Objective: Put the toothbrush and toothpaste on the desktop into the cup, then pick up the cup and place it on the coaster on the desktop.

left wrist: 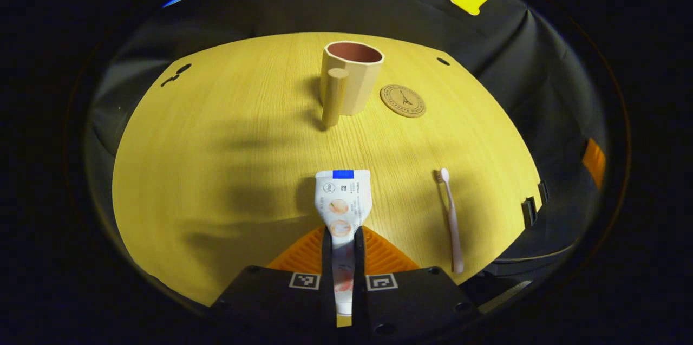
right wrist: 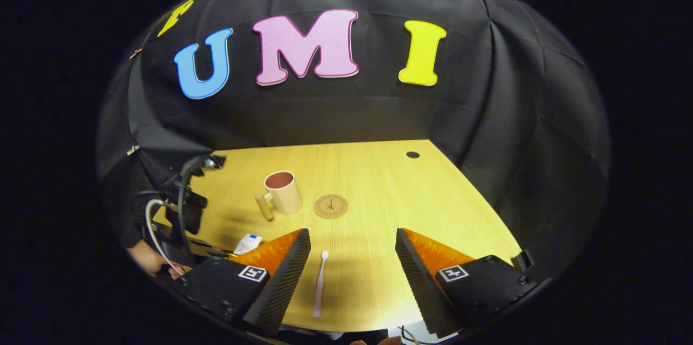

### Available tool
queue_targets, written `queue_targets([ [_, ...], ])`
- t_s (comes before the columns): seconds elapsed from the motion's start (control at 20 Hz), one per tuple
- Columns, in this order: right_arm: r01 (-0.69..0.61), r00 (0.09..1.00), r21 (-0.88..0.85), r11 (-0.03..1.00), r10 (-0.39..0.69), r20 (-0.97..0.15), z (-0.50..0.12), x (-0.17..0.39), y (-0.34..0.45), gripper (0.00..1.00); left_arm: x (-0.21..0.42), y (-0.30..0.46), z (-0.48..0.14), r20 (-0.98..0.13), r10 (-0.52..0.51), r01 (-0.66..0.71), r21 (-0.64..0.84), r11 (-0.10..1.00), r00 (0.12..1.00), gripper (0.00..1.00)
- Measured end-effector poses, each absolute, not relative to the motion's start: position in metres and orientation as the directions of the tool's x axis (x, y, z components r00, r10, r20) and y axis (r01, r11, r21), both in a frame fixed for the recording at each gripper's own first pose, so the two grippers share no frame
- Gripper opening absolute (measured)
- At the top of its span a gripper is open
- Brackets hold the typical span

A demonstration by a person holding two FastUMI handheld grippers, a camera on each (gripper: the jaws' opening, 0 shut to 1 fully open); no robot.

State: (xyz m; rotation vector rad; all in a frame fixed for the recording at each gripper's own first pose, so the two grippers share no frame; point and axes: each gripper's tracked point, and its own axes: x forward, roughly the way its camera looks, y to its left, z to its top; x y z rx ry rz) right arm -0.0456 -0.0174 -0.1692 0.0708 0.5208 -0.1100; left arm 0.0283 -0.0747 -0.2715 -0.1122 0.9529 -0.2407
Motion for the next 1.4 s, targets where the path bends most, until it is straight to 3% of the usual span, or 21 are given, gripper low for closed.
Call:
queue_targets([
  [0.05,0.115,0.845,0.037,0.993,-0.078,-0.529,-0.178,-0.047,-0.013,0.97,0.022,-0.070,-0.266,-0.786,-0.259,0.161,-0.203,0.966,0.562,0.22],
  [0.1,0.110,0.827,0.030,0.993,-0.075,-0.557,-0.189,-0.050,-0.008,0.98,0.017,-0.066,-0.260,-0.780,-0.263,0.165,-0.206,0.965,0.567,0.17],
  [0.4,0.066,0.708,-0.003,0.998,-0.049,-0.704,-0.257,-0.068,0.018,0.98,-0.010,-0.034,-0.235,-0.755,-0.264,0.142,-0.225,0.964,0.600,0.17],
  [1.05,0.084,0.508,-0.013,0.996,-0.054,-0.860,-0.338,-0.053,0.043,0.98,-0.054,0.022,-0.233,-0.747,-0.209,0.046,-0.233,0.971,0.631,0.17],
  [1.4,0.112,0.424,0.015,0.994,-0.034,-0.905,-0.362,-0.046,0.051,0.82,-0.077,0.025,-0.235,-0.739,-0.196,0.003,-0.253,0.967,0.645,0.17],
])
